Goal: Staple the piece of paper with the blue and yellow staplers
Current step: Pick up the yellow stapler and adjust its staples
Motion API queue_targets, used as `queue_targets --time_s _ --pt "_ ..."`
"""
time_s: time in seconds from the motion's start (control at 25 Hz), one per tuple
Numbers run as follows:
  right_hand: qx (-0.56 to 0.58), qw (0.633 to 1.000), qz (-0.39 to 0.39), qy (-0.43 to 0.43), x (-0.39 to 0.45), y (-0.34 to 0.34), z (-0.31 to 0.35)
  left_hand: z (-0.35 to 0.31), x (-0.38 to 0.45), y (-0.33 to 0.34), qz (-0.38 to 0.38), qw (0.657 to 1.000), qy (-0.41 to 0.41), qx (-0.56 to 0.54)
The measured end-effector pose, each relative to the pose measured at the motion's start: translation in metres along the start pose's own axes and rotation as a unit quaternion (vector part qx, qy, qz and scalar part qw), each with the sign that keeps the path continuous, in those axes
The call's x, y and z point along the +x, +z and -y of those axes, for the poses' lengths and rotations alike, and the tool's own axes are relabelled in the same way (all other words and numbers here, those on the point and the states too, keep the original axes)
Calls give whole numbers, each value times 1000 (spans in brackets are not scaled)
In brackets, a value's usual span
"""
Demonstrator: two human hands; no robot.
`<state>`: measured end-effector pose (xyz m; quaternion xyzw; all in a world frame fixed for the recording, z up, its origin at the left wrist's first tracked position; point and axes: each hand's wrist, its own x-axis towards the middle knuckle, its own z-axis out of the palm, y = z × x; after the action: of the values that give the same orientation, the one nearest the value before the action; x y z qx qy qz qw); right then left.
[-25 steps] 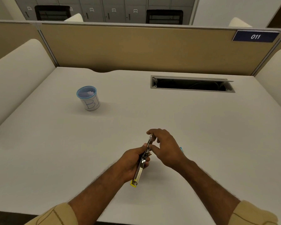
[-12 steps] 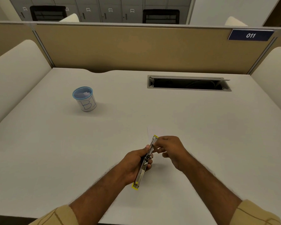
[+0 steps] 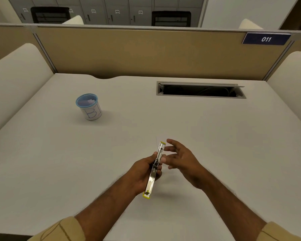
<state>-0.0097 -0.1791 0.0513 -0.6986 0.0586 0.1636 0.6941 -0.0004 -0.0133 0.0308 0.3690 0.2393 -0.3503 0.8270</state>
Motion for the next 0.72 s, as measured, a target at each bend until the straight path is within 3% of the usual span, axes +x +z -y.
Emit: queue_targets --time_s 0.12,0.32,0.72 --pt "-10 1000 -4 -14 -1 7 -2 2 1 3 -5 1000 -1 -6" --pt "19 994 -105 -31 3 15 -2 7 0 7 10 1000 -8 -4" --pt "32 993 -102 -43 1 9 1 5 -10 11 18 997 -64 -39"
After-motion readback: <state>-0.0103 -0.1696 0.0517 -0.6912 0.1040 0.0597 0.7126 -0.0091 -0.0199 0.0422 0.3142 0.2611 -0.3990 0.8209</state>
